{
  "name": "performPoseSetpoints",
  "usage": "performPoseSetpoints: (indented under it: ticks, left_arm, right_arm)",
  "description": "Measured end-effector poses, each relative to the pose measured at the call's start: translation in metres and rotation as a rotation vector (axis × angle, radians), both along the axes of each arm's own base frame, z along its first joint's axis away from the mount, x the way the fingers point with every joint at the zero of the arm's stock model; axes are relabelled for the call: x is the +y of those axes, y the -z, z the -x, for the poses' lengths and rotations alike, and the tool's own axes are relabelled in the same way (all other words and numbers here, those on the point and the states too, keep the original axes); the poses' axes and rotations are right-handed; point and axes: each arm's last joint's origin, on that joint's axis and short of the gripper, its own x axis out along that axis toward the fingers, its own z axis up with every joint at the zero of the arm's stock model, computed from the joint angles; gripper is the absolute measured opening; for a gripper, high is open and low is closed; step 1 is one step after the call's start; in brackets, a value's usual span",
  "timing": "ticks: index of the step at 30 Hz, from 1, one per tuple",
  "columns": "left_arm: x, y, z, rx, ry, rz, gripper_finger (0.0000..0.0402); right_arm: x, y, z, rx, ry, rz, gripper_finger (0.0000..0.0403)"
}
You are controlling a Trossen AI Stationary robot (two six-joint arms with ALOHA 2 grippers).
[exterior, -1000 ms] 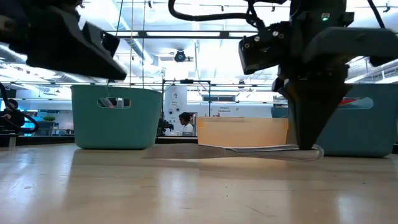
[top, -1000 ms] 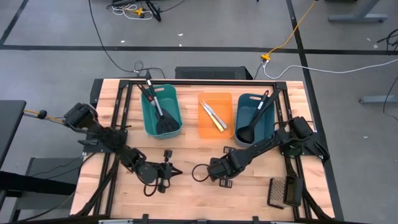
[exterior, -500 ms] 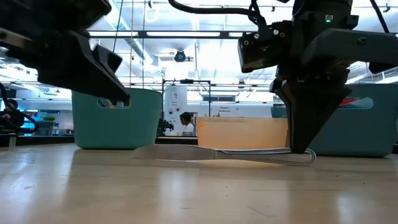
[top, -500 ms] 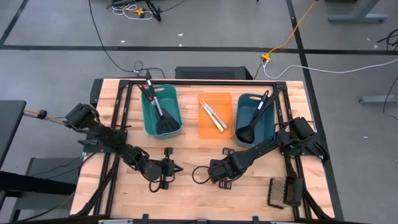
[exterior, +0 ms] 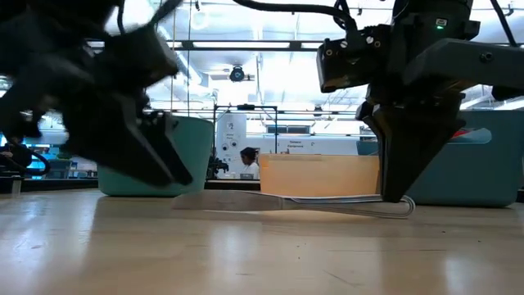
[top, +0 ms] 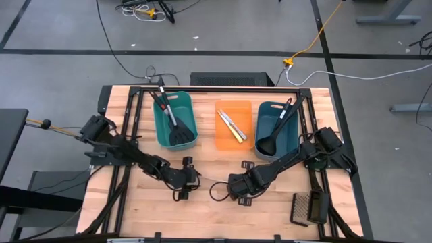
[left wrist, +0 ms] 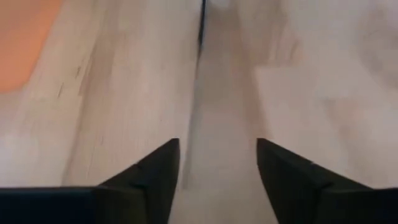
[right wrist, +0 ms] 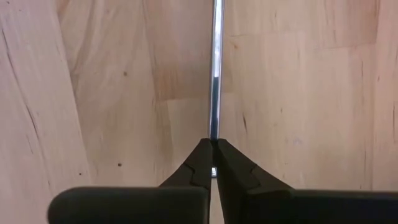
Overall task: Pick & Place Kitchen Items
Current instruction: Put the silver table knife into the orange bin
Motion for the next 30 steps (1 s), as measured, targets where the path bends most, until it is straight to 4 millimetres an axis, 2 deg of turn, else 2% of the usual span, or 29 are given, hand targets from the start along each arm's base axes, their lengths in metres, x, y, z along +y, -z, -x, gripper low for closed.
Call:
performPoseSetpoints:
  ticks: [3, 6, 12, 18, 26, 30]
  left_arm:
    - [0.003, 0.008, -0.002, 0.012, -0.038, -0.038, 0.0246]
    - [0.009, 0.017, -0.004, 0.044, -0.056, -0.046, 0.0259]
    - [0.014, 0.025, -0.012, 0.04, -0.064, -0.022, 0.0242]
    - [0.014, 0.025, -0.012, 0.046, -0.021, -0.009, 0.0173]
    - [0.014, 0.026, -0.012, 0.052, -0.012, -0.03, 0.0017]
    - [0.014, 0.026, -0.011, 0.058, 0.001, -0.024, 0.0011]
  right_arm:
    - [0.001, 0.0, 0.0, -0.008, -0.004, 0.008, 0.0013]
    - [0.002, 0.001, 0.0, -0.014, -0.005, 0.017, 0.0013]
    - [0.003, 0.001, 0.0, -0.021, -0.007, 0.018, 0.0013]
    - [0.003, 0.001, 0.0, -0.021, -0.006, 0.017, 0.0013]
    - [0.003, 0.001, 0.0, -0.022, -0.002, 0.014, 0.0014]
    - [0.003, 0.001, 0.0, -0.021, -0.004, 0.012, 0.0016]
